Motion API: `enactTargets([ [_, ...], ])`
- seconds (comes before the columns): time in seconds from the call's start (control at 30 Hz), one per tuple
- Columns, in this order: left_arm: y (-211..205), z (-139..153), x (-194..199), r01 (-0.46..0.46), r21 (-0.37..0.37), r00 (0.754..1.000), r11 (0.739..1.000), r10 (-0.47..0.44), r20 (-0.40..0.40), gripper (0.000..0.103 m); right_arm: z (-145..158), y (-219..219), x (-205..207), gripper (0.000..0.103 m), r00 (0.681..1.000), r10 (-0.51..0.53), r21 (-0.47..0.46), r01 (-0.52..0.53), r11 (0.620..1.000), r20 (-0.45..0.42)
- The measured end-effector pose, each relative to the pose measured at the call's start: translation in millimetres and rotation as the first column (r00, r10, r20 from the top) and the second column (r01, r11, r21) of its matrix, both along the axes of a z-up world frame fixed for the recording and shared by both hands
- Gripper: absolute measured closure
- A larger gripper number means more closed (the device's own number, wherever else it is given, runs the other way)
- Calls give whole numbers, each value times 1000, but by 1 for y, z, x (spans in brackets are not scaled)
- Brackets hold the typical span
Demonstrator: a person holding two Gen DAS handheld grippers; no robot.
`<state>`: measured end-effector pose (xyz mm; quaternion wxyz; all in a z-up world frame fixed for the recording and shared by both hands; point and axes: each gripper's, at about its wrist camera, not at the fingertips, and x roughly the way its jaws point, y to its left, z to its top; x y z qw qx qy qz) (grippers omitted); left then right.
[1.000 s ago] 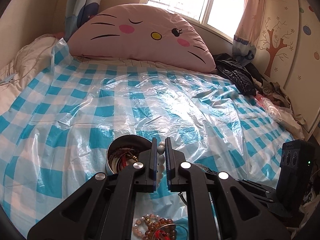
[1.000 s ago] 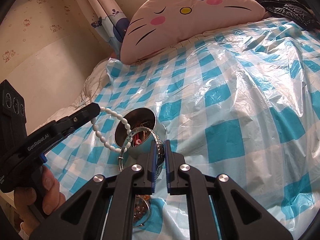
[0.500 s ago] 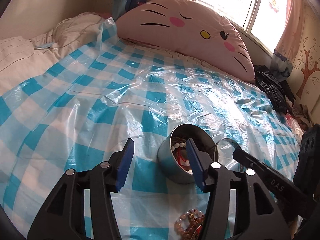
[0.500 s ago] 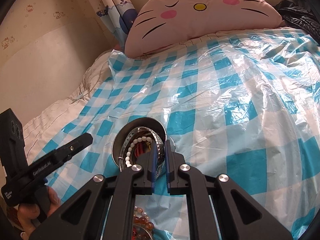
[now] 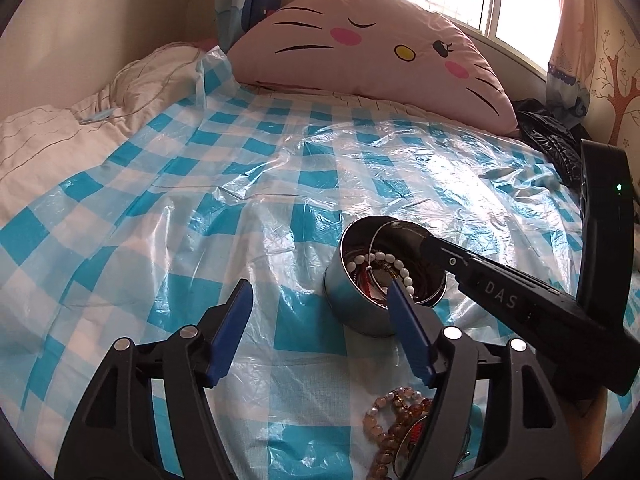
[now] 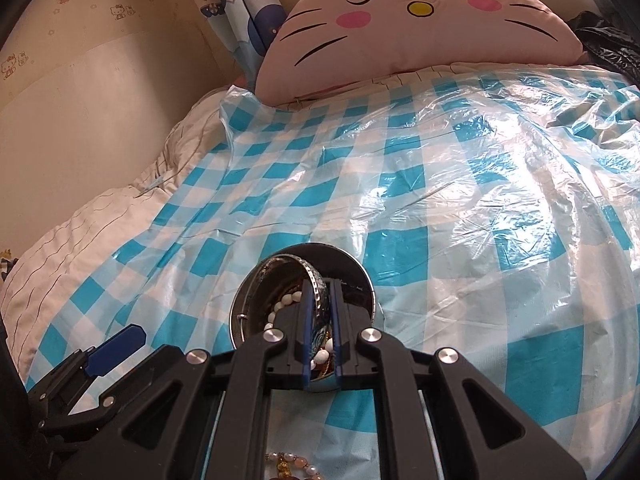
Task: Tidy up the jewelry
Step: 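Lower the pearl bracelet into the tin with the left tool while the right tool drops the bangle in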
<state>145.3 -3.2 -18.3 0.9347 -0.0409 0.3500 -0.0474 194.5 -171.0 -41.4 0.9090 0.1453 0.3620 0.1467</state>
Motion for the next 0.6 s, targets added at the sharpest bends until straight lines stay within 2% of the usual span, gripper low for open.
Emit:
enactTargets([
  [0.03, -1, 0, -1, 1, 6, 1000, 1000, -1, 2, 37, -1, 0, 1, 86, 1000, -5, 2, 5, 1000, 0],
  [0.07, -2, 0, -1, 3, 10, 1000, 1000, -3, 3, 37, -2, -1, 1, 77, 1000, -9, 2, 9, 1000, 0],
  [0.1, -2, 0, -1, 5, 15, 1000, 1000, -5, 5, 37, -2, -1, 0, 72, 1000, -12, 1, 12, 1000, 4],
  [0.27, -6, 2, -4, 9, 34, 1000, 999, -9, 13, 35, 1, -5, -7, 72, 1000, -18, 15, 18, 1000, 7],
  [0.43, -11, 4, -15, 5, 67, 1000, 998, -7, 21, 28, 10, -13, -30, 69, 999, -30, 15, 29, 999, 18],
  [0.6, -18, 3, -35, 14, 116, 1000, 993, -17, 25, 21, 18, -23, -62, 60, 998, -64, 7, 64, 998, 26],
])
